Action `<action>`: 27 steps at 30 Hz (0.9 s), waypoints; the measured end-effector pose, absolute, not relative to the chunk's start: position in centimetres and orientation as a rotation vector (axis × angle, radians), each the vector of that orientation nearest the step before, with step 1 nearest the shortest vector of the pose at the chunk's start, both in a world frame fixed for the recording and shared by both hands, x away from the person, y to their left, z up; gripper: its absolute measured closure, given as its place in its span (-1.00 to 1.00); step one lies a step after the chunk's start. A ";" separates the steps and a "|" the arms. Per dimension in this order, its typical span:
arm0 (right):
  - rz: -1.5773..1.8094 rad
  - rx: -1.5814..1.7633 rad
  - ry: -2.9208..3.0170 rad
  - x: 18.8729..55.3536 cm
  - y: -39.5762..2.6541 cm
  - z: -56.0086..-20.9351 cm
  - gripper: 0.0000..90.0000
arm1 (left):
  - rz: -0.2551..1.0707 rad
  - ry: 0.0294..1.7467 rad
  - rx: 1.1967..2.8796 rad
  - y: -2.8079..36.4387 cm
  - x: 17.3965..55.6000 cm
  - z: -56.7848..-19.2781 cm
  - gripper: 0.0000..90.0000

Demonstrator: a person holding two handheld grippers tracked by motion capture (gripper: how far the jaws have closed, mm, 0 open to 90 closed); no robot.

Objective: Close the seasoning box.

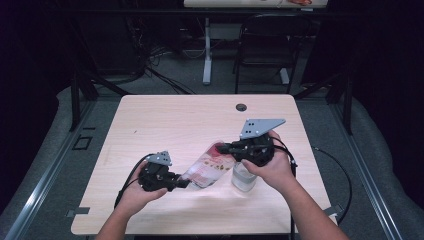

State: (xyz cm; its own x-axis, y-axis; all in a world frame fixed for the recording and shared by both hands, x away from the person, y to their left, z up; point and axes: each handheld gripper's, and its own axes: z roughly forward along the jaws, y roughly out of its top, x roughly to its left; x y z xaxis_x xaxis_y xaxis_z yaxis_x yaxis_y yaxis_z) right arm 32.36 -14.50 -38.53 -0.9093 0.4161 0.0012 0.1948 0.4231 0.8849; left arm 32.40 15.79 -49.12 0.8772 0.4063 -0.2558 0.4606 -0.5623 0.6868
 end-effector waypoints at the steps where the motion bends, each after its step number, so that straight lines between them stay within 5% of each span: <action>1: 1.483 0.534 2.458 32.4 -14.5 -38.7 0.99 | -0.089 0.621 2.241 15.8 32.5 -49.1 0.71; 27: 1.576 0.543 2.382 32.7 -15.7 -40.6 0.99 | -0.042 0.664 2.322 16.1 32.4 -47.1 0.74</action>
